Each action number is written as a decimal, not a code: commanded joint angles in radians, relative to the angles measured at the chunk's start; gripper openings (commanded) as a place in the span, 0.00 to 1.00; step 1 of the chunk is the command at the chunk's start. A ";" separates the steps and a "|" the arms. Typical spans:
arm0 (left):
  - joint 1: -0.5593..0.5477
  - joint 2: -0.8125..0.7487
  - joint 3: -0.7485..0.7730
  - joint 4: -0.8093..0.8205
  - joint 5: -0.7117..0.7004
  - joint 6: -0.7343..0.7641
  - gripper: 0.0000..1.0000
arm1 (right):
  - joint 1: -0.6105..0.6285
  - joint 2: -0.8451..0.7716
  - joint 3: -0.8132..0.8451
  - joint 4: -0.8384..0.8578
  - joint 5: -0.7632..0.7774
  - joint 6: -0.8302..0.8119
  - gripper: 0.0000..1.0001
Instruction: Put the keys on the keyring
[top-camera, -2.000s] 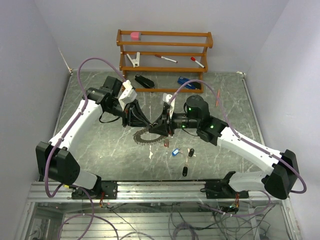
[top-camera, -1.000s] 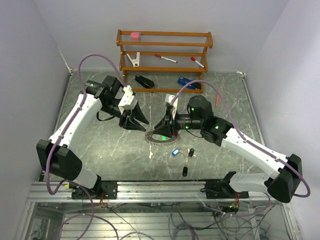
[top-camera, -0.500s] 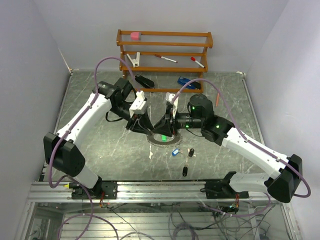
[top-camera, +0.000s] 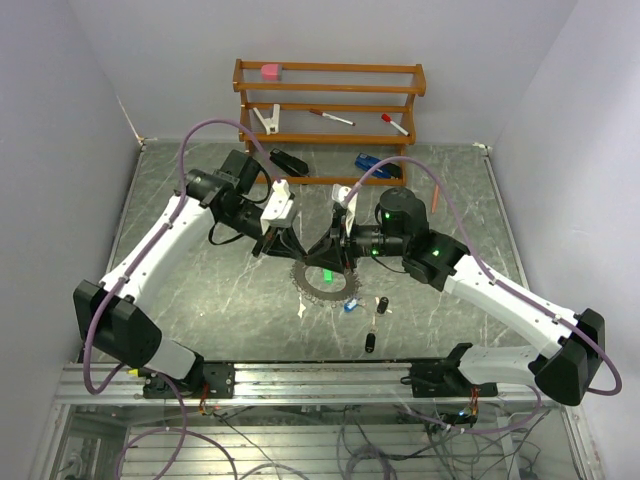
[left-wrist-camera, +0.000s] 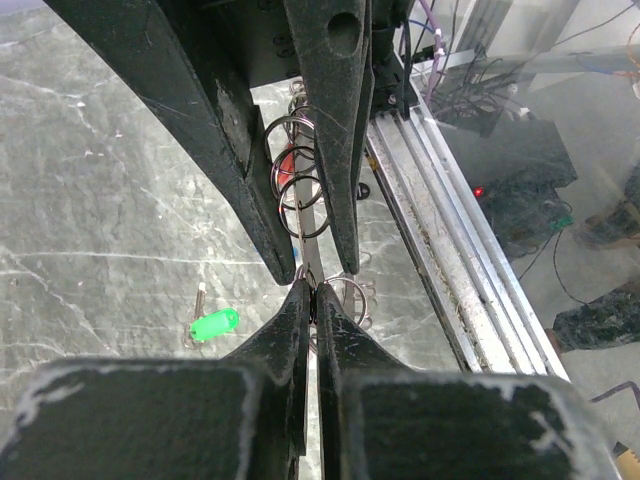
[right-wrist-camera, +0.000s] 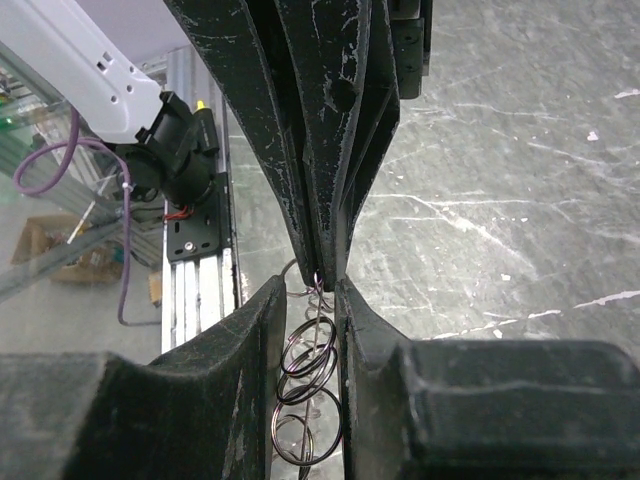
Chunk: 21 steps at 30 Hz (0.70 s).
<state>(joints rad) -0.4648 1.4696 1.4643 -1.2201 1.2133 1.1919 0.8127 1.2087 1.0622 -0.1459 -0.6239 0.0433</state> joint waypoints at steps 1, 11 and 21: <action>-0.005 -0.032 0.019 0.035 -0.039 -0.050 0.07 | -0.001 -0.023 0.027 -0.012 0.006 -0.018 0.00; -0.005 -0.040 0.079 -0.021 -0.094 -0.035 0.17 | 0.000 -0.049 0.020 -0.062 0.018 -0.031 0.00; -0.006 -0.025 0.097 -0.064 -0.057 -0.010 0.10 | -0.001 -0.059 0.011 -0.045 0.023 -0.025 0.00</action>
<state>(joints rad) -0.4747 1.4464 1.5265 -1.2270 1.1492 1.1595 0.8127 1.1843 1.0622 -0.2028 -0.5957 0.0212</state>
